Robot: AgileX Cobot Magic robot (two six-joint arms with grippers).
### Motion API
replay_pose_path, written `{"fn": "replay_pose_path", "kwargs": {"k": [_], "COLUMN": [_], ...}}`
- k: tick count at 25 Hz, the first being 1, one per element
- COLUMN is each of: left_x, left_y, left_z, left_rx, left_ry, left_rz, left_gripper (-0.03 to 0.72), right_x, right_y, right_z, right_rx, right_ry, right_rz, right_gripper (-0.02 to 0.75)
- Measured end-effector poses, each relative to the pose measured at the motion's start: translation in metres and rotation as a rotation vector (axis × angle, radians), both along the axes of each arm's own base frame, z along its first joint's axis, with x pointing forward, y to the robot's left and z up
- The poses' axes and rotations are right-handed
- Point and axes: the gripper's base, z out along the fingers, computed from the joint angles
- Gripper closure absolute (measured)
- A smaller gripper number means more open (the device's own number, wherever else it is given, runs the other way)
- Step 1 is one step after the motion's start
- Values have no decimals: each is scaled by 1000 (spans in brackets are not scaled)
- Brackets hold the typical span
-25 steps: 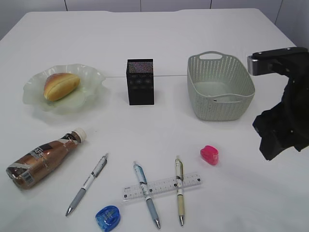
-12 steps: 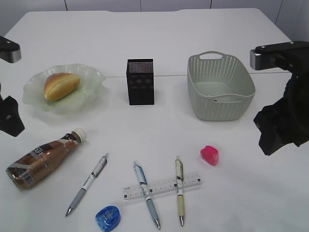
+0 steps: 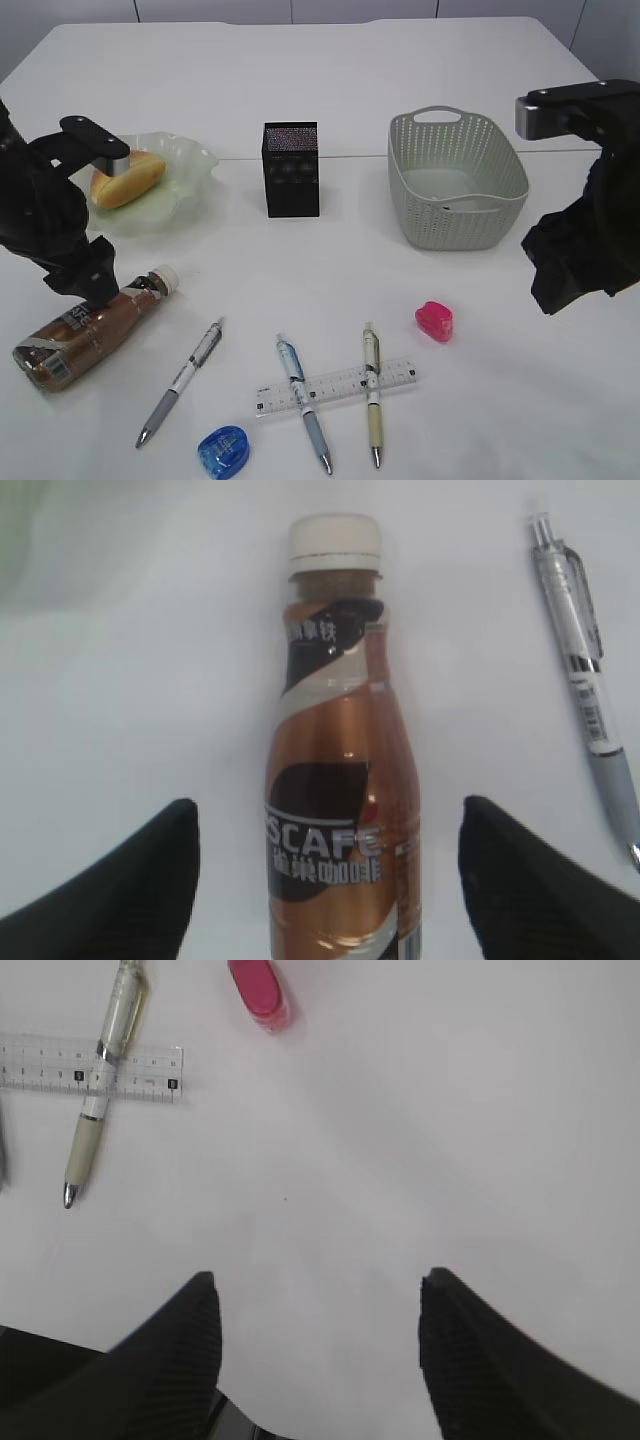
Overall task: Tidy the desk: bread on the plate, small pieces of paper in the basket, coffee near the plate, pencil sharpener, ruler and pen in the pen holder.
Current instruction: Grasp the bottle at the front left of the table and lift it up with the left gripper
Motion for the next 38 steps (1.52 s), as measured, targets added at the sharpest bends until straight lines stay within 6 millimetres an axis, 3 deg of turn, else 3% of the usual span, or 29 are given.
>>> {"fn": "replay_pose_path", "kwargs": {"k": [4,14,38], "left_x": [3,8,20], "left_y": [-3,-4,-8], "left_z": [-4,-18,-69], "left_rx": [2,12,31], "left_ry": [-10,3,70], "left_rz": [-17,-30,-28], "left_gripper": [56,50,100], "right_x": [0,0,2], "right_y": [0,0,1], "right_z": [0,0,0], "right_rx": [-1,-1,5], "right_ry": [-1,-3,-23], "right_rz": [0,2,4], "right_gripper": [279,279,280]}}
